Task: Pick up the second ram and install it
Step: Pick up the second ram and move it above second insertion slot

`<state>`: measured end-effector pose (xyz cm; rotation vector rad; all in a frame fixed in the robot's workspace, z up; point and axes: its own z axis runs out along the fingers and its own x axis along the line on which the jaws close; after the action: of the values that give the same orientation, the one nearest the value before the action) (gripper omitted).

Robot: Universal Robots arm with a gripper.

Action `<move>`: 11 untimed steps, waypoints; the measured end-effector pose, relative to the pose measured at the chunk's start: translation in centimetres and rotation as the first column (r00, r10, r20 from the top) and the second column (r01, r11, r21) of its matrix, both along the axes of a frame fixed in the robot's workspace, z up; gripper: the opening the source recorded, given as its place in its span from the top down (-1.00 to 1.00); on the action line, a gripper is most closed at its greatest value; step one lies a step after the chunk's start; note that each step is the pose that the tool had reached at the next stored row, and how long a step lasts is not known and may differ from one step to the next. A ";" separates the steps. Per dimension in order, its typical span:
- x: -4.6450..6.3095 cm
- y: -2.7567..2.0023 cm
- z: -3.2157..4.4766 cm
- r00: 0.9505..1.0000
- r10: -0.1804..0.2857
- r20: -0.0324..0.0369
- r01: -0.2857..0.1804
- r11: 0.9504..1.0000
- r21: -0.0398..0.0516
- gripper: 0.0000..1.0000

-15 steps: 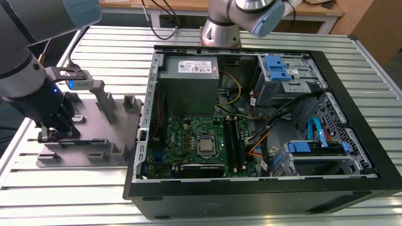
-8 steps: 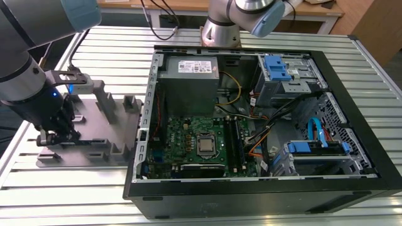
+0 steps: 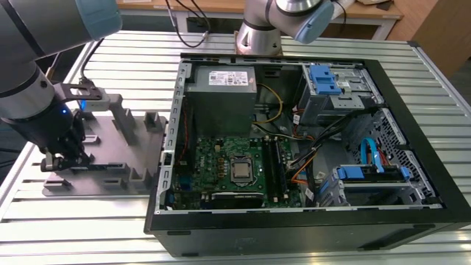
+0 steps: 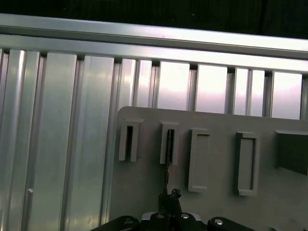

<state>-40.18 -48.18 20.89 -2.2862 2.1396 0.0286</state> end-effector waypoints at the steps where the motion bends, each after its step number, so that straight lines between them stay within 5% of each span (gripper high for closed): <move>1: 0.0 -0.03 0.02 1.000 0.000 0.000 0.000 1.000 0.000 0.85; 5: 0.0 -0.47 -0.01 1.000 -0.007 0.000 0.007 1.000 0.000 0.85; 11: 0.0 -0.51 -0.11 0.997 -0.071 0.000 0.071 0.997 0.000 0.85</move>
<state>-40.18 -48.69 20.78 -2.2082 2.2194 0.0283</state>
